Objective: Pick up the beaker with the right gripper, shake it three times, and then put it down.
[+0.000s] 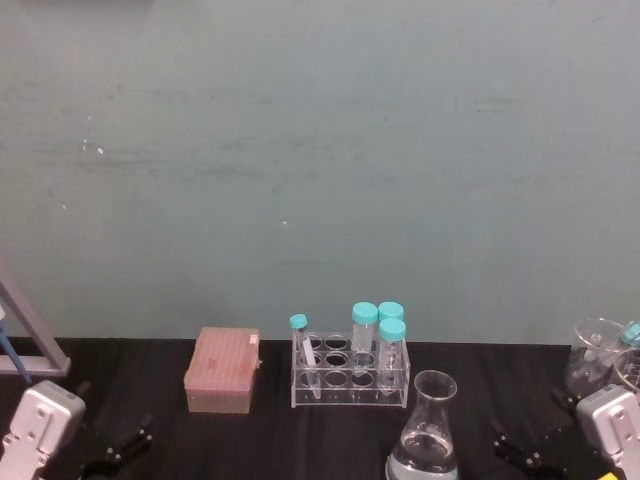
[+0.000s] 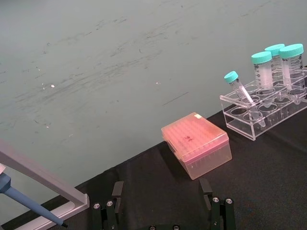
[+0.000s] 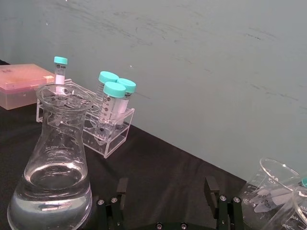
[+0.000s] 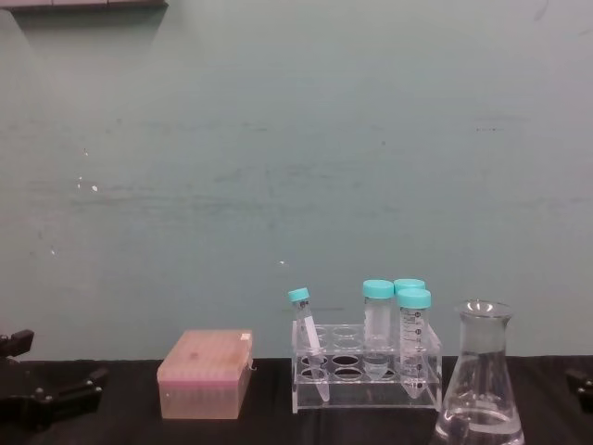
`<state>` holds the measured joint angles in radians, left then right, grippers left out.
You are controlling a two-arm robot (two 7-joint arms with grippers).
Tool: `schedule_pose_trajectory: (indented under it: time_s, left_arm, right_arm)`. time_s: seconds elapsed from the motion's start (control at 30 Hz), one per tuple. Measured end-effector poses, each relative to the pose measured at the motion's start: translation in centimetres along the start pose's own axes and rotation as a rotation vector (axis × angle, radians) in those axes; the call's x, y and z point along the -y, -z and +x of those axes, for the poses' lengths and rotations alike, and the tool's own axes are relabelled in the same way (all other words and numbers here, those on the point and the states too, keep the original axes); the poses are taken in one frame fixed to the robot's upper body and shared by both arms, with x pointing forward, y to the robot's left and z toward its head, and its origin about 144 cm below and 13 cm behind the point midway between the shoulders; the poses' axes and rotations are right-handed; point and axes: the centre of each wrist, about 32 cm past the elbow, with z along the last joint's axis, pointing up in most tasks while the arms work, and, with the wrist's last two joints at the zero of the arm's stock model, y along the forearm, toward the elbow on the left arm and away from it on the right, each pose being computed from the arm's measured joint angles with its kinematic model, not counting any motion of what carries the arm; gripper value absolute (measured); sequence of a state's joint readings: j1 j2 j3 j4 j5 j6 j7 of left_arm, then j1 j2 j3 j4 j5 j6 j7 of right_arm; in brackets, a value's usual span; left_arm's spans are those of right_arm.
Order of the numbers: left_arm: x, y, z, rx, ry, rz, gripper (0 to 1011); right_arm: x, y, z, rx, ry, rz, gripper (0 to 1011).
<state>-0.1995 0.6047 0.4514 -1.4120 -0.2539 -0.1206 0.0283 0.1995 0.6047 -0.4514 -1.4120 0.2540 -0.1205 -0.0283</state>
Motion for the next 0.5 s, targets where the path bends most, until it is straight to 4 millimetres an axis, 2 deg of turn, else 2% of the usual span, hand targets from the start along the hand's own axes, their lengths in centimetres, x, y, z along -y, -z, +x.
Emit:
schedule_pose_trajectory:
  time_s: [0.5]
  left_arm:
    - [0.00, 0.00, 0.00, 0.000, 0.000, 0.000, 1000]
  right_arm:
    - [0.00, 0.00, 0.00, 0.000, 0.000, 0.000, 1000]
